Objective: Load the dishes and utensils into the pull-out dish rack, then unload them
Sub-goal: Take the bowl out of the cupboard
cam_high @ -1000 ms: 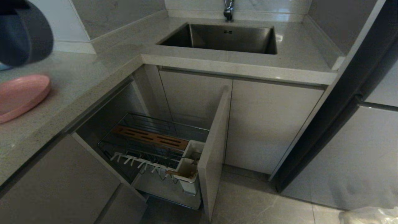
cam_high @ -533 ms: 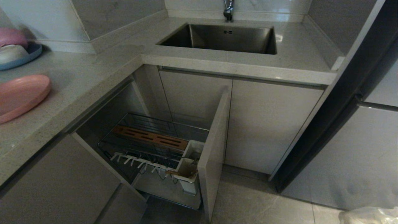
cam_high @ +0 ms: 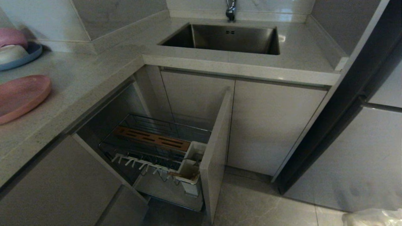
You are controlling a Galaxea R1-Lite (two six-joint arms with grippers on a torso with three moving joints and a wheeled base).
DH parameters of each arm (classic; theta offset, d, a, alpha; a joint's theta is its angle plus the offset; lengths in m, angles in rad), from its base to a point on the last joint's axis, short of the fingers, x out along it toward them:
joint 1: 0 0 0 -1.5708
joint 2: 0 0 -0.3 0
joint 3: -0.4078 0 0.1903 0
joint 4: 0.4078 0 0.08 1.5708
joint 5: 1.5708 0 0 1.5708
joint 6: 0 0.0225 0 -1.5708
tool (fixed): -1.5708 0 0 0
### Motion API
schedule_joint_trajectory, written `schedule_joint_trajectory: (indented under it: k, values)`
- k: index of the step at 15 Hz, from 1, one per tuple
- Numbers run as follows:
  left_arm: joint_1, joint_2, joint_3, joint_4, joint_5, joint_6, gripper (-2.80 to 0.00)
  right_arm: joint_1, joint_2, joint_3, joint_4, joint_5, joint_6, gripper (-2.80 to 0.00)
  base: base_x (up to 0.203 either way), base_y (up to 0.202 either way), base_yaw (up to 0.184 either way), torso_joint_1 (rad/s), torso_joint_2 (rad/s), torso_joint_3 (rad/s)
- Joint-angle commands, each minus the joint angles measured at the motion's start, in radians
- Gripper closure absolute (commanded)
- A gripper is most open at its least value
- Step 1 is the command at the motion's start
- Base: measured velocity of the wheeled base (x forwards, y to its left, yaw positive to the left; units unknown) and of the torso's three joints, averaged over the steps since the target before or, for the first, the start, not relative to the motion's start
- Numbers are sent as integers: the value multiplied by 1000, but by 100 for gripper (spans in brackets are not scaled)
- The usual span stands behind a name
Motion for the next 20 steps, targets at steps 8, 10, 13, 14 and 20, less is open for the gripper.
schedule_joint_trajectory:
  k: [8,10,13,14,20]
  values:
    - [1,49,-1,59,-11,-3,0,0,0,0,1,0,-1,0,0,0,0,0,0,0]
    - [1,49,0,63,-13,-5,0,0,0,0,1,0,0,0,0,0,0,0,0,0]
    - [1,49,0,63,-11,-9,0,0,0,0,1,0,0,0,0,0,0,0,0,0]
    - [1,49,0,63,-10,-9,0,0,0,0,1,0,0,0,0,0,0,0,0,0]
    - [1,49,1,60,-9,-9,0,0,0,0,1,0,0,0,0,0,0,0,0,0]
